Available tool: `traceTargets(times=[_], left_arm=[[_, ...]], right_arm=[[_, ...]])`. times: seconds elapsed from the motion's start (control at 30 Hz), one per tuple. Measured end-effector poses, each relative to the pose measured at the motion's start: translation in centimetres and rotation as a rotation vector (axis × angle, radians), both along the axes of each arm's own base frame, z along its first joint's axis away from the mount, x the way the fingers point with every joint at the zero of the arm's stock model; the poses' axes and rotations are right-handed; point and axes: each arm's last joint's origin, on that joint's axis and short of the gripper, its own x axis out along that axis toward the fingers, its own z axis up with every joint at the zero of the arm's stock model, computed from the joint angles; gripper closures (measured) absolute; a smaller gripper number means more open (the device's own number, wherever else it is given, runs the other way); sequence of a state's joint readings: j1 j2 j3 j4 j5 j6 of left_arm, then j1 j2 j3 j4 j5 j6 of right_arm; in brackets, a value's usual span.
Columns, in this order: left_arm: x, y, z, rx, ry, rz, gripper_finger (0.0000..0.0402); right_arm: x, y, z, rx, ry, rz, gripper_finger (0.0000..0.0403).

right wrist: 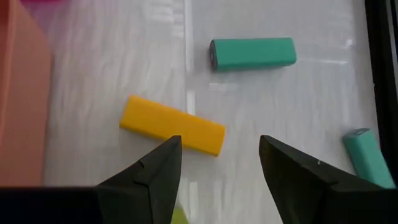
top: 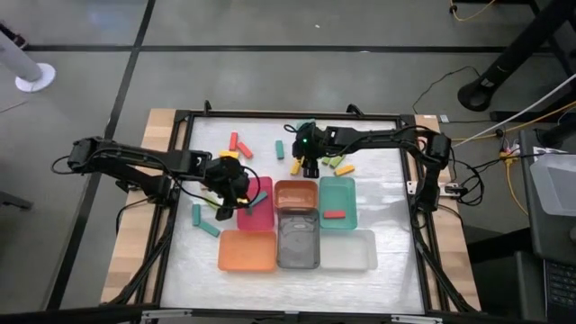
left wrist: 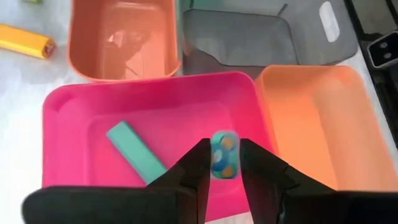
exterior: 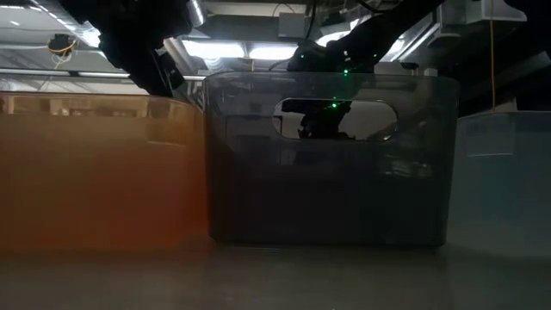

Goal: Sort blocks
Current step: Put the blue block into the pink bin, then put the green block into the top orange bin

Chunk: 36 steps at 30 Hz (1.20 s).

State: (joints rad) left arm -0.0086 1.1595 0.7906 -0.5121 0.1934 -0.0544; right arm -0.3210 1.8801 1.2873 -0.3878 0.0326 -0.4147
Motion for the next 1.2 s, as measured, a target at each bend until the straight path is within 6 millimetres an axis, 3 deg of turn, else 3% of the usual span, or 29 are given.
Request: traceTargets(times=[0.3,0.43,0.77,0.9,1.2], left_arm=[[0.0,0.0,0.0,-0.042,0.014,0.055,0.0327],[0.0,0.0,0.0,-0.030,0.010,0.042,0.0327],[0.0,0.0,0.0,-0.028,0.010,0.042,0.0327],[0.0,0.0,0.0,-0.028,0.010,0.042,0.0327],[0.0,0.0,0.0,-0.028,0.010,0.042,0.0327]], right_arm=[[0.0,0.2,-0.3,-0.078,0.046,0.249,0.0188],[0.1,0.2,-0.2,-0.095,0.058,0.279,0.0188],[0.4,0.1,5.9,-0.007,0.175,0.253,0.0188],[-0.4,0.4,7.1,0.023,0.273,0.308,0.0188],[-1.5,0.8,5.2,-0.010,0.392,0.512,0.0188]])
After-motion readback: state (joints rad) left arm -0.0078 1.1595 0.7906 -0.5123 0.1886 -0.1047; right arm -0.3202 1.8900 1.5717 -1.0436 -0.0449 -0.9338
